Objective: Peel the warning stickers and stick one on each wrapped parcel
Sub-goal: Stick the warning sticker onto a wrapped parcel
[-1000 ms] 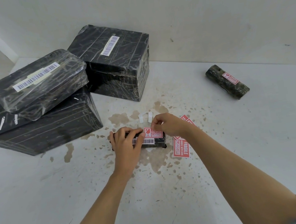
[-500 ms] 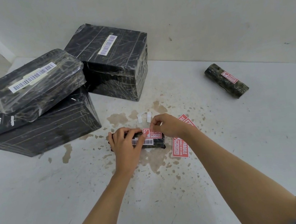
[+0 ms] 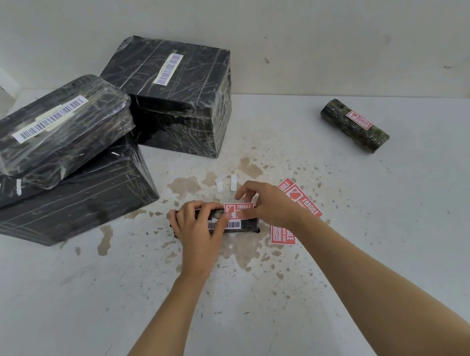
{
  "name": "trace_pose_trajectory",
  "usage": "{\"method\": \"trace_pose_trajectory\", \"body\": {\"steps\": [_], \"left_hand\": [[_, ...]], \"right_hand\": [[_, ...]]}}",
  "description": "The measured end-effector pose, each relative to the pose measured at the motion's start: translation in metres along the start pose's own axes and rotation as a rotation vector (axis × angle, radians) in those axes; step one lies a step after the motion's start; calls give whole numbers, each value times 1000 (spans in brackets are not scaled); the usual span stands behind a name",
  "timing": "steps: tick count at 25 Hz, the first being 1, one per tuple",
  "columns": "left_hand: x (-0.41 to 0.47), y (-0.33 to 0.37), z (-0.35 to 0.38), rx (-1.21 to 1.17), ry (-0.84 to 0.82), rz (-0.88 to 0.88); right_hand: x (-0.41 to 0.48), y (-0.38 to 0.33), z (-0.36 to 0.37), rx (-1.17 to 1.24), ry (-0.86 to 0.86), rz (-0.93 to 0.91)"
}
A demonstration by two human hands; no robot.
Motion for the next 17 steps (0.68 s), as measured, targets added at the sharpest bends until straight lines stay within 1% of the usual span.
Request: {"method": "trace_pose_trajectory", "body": {"steps": [2,5,9,10,14,17], "left_hand": [[-3,-1,2,4,-15,13],[-8,0,3,0,-33,21],[-7,0,0,-13,-46,-5],[-7,0,-1,-15,-54,-4],[-11,1,-1,-34,-56,14],[-11,-1,0,-24,-37,15]], "right_hand": [[-5,5,-2,1,38,7],[-9,15,1,40,25,50],[-12,19,3,-2,65,62],[-13,20,3,24,77,64],[-21,28,6,267,56,91],[-23,32,6,328,39,119]]}}
Point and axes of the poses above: each hand's wrist, its own x-axis towards the middle knuckle, its own z-axis out of the palm, y = z × x, the point moved 8 cm from there along x, towards the middle knuckle, and after that the axes turned 5 degrees about z, right-handed, at the moved point
